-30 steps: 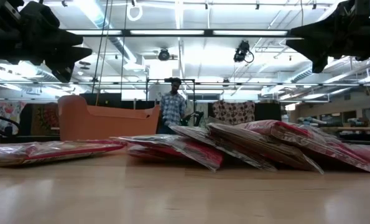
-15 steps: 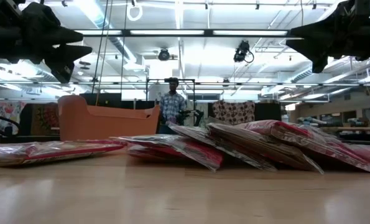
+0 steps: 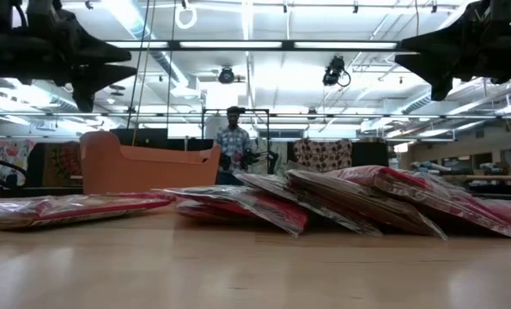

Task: Sort popcorn bags into baskets
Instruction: Put the red popcorn bag into the orange container

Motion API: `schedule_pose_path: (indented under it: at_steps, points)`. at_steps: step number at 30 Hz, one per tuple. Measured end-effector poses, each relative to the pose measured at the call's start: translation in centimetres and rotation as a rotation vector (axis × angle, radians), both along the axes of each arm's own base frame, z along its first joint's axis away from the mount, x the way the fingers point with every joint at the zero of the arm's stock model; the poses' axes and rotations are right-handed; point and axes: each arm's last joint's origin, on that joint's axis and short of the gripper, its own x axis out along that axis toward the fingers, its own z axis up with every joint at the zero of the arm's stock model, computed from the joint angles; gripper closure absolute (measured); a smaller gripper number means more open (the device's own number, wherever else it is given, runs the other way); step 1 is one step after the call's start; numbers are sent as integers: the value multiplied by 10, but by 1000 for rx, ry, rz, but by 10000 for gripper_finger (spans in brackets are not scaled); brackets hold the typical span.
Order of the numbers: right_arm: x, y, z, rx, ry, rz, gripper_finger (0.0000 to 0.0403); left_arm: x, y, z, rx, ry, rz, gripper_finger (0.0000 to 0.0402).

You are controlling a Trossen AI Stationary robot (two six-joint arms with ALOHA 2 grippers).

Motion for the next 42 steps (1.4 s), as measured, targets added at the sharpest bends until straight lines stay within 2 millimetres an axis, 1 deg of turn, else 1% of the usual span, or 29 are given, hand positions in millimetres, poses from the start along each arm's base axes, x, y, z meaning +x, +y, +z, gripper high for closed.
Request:
schedule_pose_path:
  at_steps: [2, 5, 9, 11, 13, 18, 20, 23, 27, 32, 37, 42]
  points:
    - [0, 0, 0, 0, 0, -1, 233, 0, 1, 0, -2, 2, 23, 260]
    - [0, 0, 0, 0, 0, 0, 233, 0, 0, 2, 21, 16, 8, 260]
    - [0, 0, 0, 0, 0, 0, 233, 7, -3, 18, 45, 84, -90, 260]
    - [0, 0, 0, 0, 0, 0, 233, 12, -4, 23, 66, 168, -108, 260]
    - [0, 0, 0, 0, 0, 0, 233, 18, -5, 21, 104, 269, -110, 260]
    - [0, 0, 0, 0, -1, 0, 233, 38, -9, 18, 162, 417, -134, 260]
    - [0, 0, 0, 0, -2, 0, 233, 47, -11, 16, 129, 465, -176, 260]
    - [0, 0, 0, 0, -6, 0, 233, 61, -16, 15, 17, 512, -244, 260]
    - [0, 0, 1, 1, -7, 0, 233, 74, -20, 8, -109, 657, -276, 260]
    - [0, 0, 1, 0, -7, 0, 233, 94, -27, 3, -123, 772, -281, 260]
    - [0, 0, 1, 0, -7, 0, 233, 115, -33, 2, -84, 866, -316, 260]
    - [0, 0, 1, 1, -7, 0, 233, 129, -38, 2, -165, 1010, -313, 260]
